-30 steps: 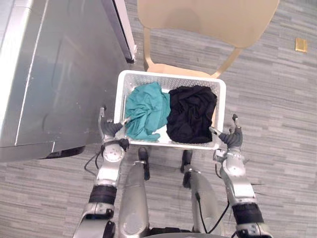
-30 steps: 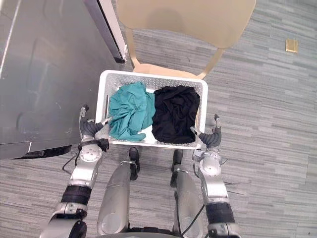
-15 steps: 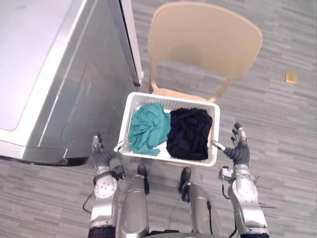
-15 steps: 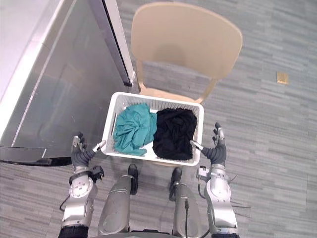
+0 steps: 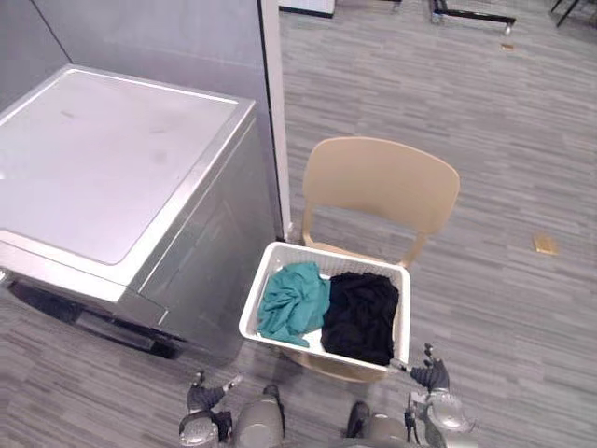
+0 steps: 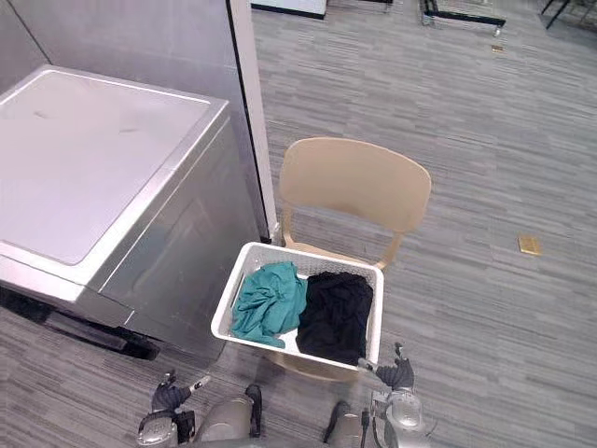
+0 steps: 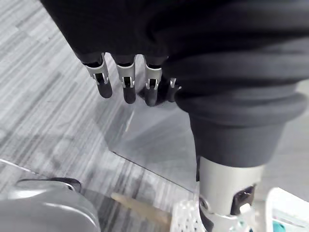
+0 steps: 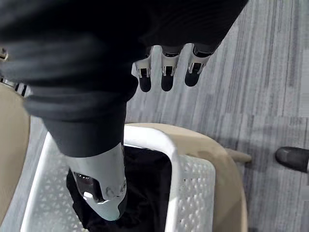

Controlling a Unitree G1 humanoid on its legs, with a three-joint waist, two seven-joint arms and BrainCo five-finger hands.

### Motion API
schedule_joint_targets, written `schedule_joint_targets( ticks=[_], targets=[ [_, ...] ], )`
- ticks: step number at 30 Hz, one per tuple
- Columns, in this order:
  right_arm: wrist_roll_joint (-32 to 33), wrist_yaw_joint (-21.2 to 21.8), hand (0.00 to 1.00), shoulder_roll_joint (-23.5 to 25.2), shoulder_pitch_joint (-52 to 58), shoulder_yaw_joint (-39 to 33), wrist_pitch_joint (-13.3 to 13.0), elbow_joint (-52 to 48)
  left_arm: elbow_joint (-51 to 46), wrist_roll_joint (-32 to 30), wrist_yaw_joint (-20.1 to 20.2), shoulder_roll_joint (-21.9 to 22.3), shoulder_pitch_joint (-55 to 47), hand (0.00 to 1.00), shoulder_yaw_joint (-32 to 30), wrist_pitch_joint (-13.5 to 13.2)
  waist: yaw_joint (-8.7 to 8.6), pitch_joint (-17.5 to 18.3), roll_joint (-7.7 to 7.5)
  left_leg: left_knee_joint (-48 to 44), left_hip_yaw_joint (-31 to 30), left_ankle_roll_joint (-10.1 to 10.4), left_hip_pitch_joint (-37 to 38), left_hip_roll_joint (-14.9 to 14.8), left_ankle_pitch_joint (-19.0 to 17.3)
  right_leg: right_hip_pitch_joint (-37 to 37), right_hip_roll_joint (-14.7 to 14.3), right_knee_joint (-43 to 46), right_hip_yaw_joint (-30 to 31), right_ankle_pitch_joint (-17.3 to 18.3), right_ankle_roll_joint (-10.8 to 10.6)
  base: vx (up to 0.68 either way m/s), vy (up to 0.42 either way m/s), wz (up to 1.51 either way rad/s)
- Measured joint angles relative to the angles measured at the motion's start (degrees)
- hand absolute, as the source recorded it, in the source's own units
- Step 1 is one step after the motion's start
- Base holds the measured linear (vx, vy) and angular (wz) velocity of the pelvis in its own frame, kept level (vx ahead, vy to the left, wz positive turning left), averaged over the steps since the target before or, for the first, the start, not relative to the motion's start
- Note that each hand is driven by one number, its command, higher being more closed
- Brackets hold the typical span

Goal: Pick up the laundry basket with both hands and put the clothes into the washing machine.

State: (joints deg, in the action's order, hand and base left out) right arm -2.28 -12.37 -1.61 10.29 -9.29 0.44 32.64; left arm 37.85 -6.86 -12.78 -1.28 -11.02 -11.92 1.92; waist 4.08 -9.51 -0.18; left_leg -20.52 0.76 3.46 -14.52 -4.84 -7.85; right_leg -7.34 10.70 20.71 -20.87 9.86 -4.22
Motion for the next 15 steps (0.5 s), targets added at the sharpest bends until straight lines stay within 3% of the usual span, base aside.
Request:
schedule_joint_targets(
  ticks=[2, 3, 4, 6, 7, 8, 9, 11, 12, 15],
  targets=[
    [0.05, -0.17, 0.0, -0.04, -0.56, -0.39, 0.0, 1.55, 0.3, -0.25, 0.0, -0.04, 0.94, 0.0, -0.23, -0.07, -0.09, 1.33, -0.48, 2.04, 4.97, -0.57, -2.18, -1.85, -0.52, -2.0, 1.78, 0.97, -2.81, 0.07, 0.33, -0.03, -0.026, 0.87],
    [0.11, -0.23, 0.0, -0.08, -1.18, -0.73, -0.03, 2.88, 2.12, -0.37, -0.05, -0.01, 2.77, 0.0, -0.63, -0.1, -0.38, 1.4, -1.27, 3.06, 11.59, -1.31, -1.54, -4.11, -0.24, -2.02, 3.79, 0.27, -4.92, -0.57, 0.87, 0.01, 0.045, 1.02],
    [0.12, -0.25, 0.0, -0.27, -1.75, -1.9, 0.07, 4.46, 4.17, -0.45, -0.03, 0.09, 4.35, 0.0, -0.25, -0.07, -0.46, 1.59, -1.03, 1.02, 14.77, -1.28, -1.34, -7.19, -0.22, -1.68, 5.24, 1.06, -7.04, -0.65, 0.97, 0.01, 0.056, 0.97],
    [0.15, -0.57, 0.0, -1.24, -3.43, -3.33, 0.06, 6.65, 6.49, -0.53, -0.04, 0.06, 4.79, 0.0, 0.0, -0.1, -1.08, 1.6, -1.04, -1.04, 16.0, -1.18, 1.65, -11.64, -0.19, -0.21, 7.29, 2.48, -8.82, -0.67, 0.93, 0.02, 0.17, 0.71],
    [0.12, -1.58, 0.0, -2.41, -4.44, -4.53, 0.08, 8.37, 8.04, -0.59, -0.07, 0.05, 4.84, 0.0, 0.17, -0.08, -2.25, 2.04, -0.83, -0.14, 16.54, -2.2, 4.11, -14.27, 0.93, 0.65, 8.68, 3.24, -9.45, -1.08, 0.2, 0.04, 0.28, 0.63],
    [0.11, -1.84, 0.0, -3.4, -4.64, -4.79, 0.07, 9.12, 8.8, -0.6, -0.07, 0.06, 4.83, 0.0, 0.51, -0.08, -2.74, 2.5, -0.11, 1.06, 16.76, -3.71, 5.35, -15.08, 3.96, 1.03, 9.15, 3.36, -9.85, -1.42, -0.42, 0.03, 0.338, 0.62],
    [0.0, -2.38, 0.0, -5.11, -5.78, -5.88, 0.08, 11.06, 9.8, -0.68, -0.27, -0.57, 5.18, 0.0, 1.22, -0.06, -3.58, 3.24, 0.33, 3.21, 16.17, 0.54, 6.27, -13.18, 4.16, 1.12, 10.61, 2.9, -10.24, -2.51, -2.4, 0.04, 0.349, 0.48],
    [-0.04, -2.45, 0.0, -4.95, -6.38, -6.58, 0.1, 13.42, 9.97, -0.88, -1.06, -3.25, 6.68, 0.0, 3.53, -0.12, -4.17, 3.41, -1.32, 4.46, 16.78, 1.59, 5.19, -10.55, 4.56, 1.98, 11.75, -1.96, -10.68, -6.14, -2.98, 0.01, 0.337, 0.43],
    [-0.04, -2.31, 0.0, -4.42, -6.31, -6.66, 0.14, 14.1, 10.0, -1.49, -1.16, -4.84, 7.46, 0.0, 4.51, -0.12, -4.33, 3.52, -1.67, 6.04, 16.69, 3.18, 4.95, -9.52, 5.09, 2.95, 11.6, -5.29, -11.29, -8.98, -3.2, -0.02, 0.307, 0.36],
    [0.0, -2.27, 0.0, -2.98, -6.36, -6.6, 0.14, 14.47, 10.16, -1.82, -1.22, -7.21, 8.02, 0.0, 5.72, -1.11, -4.97, 3.34, -2.0, 8.53, 16.68, 3.54, 5.01, -6.94, 5.31, 3.58, 12.5, -8.88, -11.78, -13.11, -3.72, -0.06, 0.25, 0.18]
  ],
)
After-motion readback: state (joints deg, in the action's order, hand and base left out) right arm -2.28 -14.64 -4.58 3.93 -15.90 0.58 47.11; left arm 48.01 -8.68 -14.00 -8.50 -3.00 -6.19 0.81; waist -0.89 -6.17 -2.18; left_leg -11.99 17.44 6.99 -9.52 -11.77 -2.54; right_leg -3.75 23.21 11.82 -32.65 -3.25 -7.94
